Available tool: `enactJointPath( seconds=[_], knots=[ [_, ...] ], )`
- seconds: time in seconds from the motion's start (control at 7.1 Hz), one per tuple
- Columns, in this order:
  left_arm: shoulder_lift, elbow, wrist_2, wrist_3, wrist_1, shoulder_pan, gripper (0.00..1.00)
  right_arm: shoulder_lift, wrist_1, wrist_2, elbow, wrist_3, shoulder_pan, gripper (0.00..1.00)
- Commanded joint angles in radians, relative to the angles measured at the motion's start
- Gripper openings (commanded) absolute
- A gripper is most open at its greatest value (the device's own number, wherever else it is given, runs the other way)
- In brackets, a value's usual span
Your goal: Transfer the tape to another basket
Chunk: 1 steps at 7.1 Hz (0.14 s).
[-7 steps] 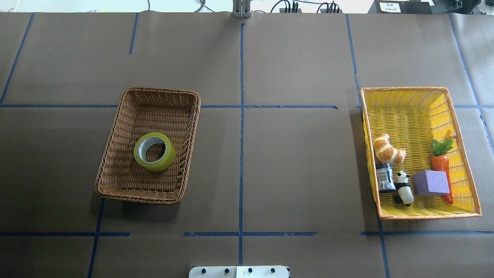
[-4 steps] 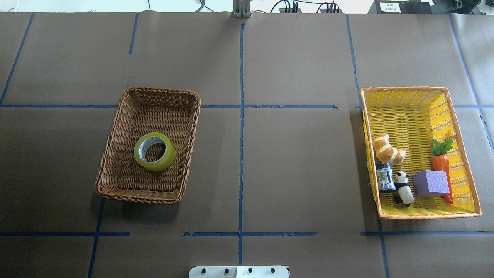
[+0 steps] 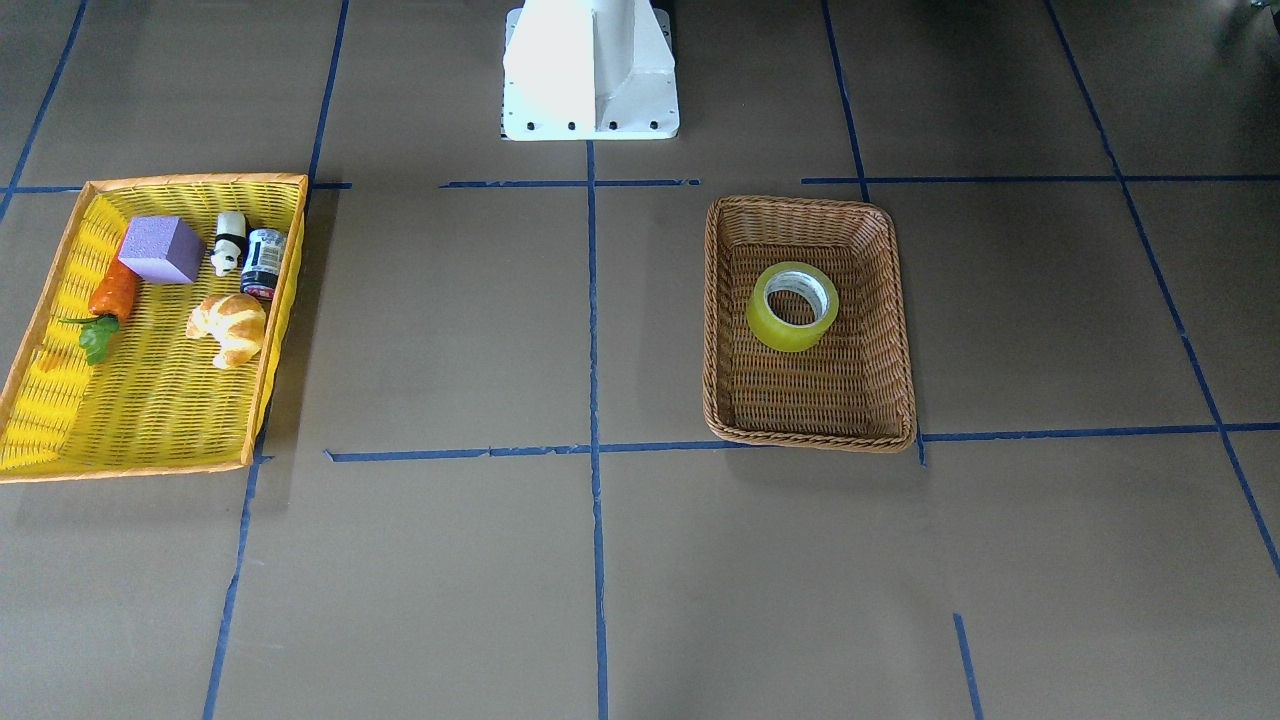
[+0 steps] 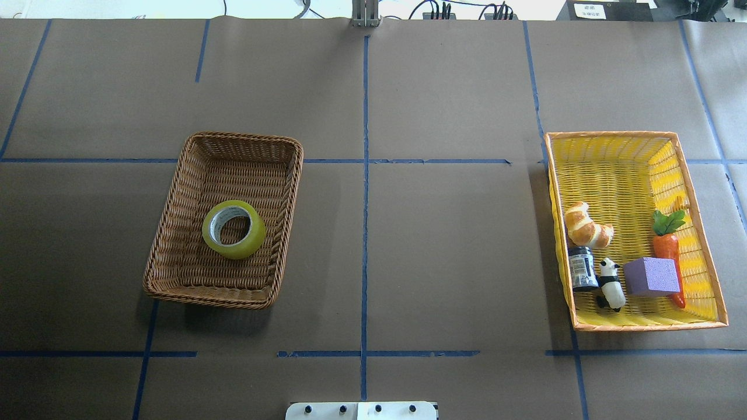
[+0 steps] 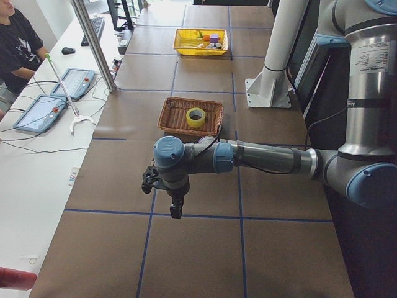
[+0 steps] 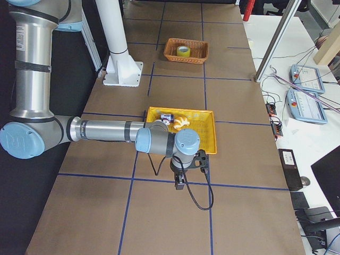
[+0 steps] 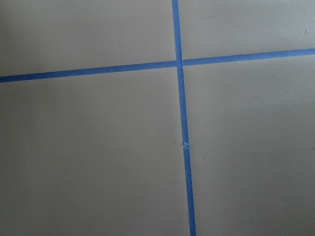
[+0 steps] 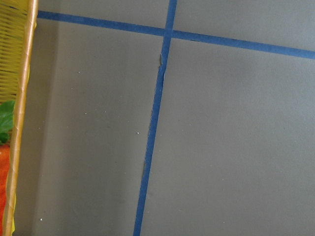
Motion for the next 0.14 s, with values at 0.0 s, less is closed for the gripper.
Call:
enactJointPath(
  seconds=[0.0],
  knots=[
    [-0.007, -0.013, 0.002, -0.002, 0.000, 0.000, 1.00, 0.000, -0.001, 0.000, -0.028, 0.004, 0.000, 1.00]
  ],
)
